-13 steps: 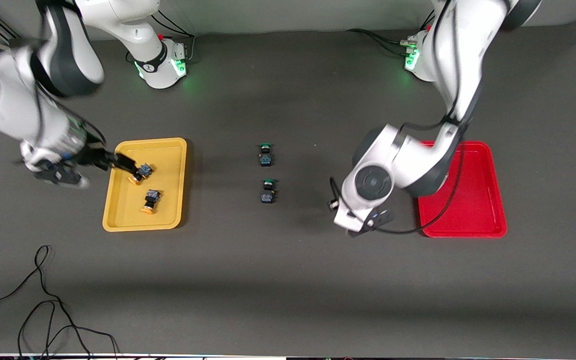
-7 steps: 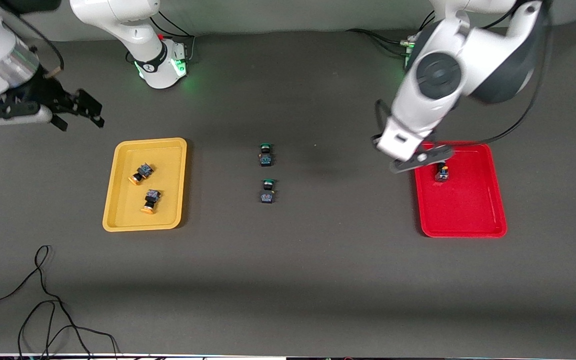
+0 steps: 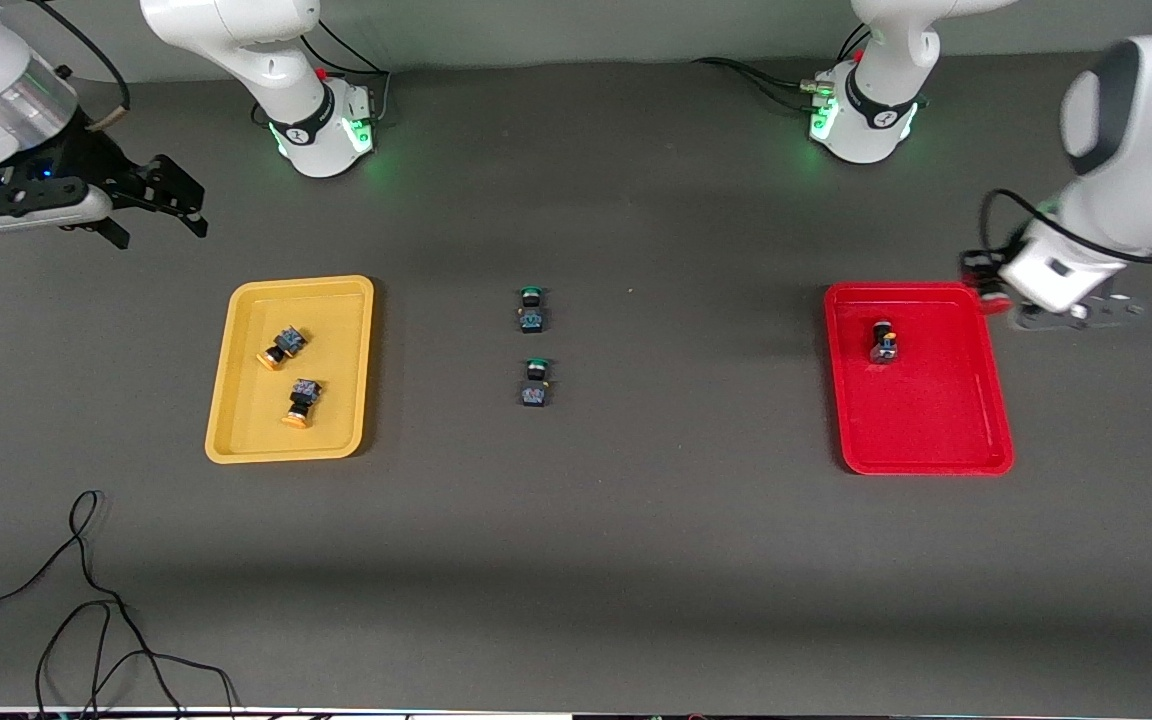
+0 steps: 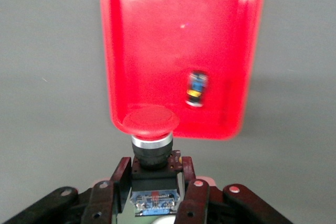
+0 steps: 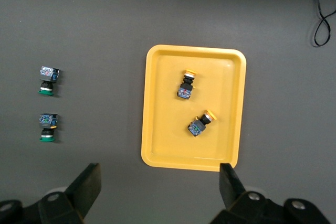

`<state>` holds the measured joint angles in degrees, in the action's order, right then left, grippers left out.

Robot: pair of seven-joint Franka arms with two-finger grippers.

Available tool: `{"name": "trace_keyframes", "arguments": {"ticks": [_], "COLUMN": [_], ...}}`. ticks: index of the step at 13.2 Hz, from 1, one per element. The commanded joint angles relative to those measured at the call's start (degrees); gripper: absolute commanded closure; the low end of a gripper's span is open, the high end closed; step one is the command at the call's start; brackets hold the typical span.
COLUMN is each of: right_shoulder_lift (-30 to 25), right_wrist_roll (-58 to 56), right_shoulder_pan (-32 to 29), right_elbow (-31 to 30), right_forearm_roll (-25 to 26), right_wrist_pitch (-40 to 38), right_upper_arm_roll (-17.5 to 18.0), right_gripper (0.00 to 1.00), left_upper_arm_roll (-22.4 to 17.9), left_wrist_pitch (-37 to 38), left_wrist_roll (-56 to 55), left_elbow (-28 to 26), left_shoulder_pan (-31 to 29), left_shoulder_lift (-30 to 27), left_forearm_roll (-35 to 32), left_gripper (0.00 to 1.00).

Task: Place red and yellow buttons in trays
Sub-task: 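Lower the red-cap button into the red tray with the left gripper and release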

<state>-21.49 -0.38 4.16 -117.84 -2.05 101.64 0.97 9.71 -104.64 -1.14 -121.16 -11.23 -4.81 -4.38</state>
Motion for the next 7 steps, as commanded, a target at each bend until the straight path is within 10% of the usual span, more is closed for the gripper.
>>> {"name": "trace_keyframes", "arguments": {"ticks": [1,7], "right_shoulder_lift": [1.7,1.7], "right_wrist_roll": [-1.6,-2.3], "right_shoulder_pan": [-0.2,-0.2], "right_elbow": [3.7,3.8], "right_forearm_roll": [0.6,0.1], "right_wrist_pitch": [-3.1,-3.1], "right_upper_arm_roll": [-0.2,-0.2], "right_gripper": [0.0,0.0], "left_upper_arm_roll": [0.9,0.9], "left_wrist_pitch": [-7.3,-29.8], "left_wrist_roll": [3.4,3.1], "left_elbow": [-0.2,0.0], "left_shoulder_pan": [-3.0,-3.1], "left_shoulder_lift": [6.9,26.0], "left_forearm_roll": [-1.9,-2.3], "left_gripper": [1.0,1.0]}}
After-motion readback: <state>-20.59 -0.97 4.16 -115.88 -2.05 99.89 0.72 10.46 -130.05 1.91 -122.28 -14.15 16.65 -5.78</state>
